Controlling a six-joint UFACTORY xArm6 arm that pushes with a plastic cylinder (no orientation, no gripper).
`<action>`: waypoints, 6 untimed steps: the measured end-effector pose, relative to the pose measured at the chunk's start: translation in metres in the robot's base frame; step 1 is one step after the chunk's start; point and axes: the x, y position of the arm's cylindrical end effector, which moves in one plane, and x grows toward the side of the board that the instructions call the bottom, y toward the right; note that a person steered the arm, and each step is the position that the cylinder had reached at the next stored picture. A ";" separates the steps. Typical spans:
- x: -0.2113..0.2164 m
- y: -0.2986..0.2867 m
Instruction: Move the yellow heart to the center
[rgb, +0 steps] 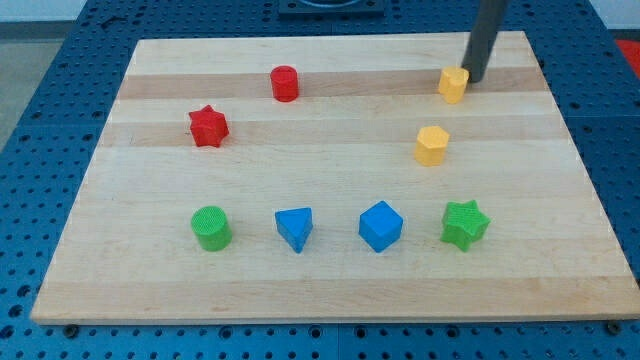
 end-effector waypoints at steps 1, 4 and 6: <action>0.004 -0.024; 0.009 0.009; 0.030 -0.031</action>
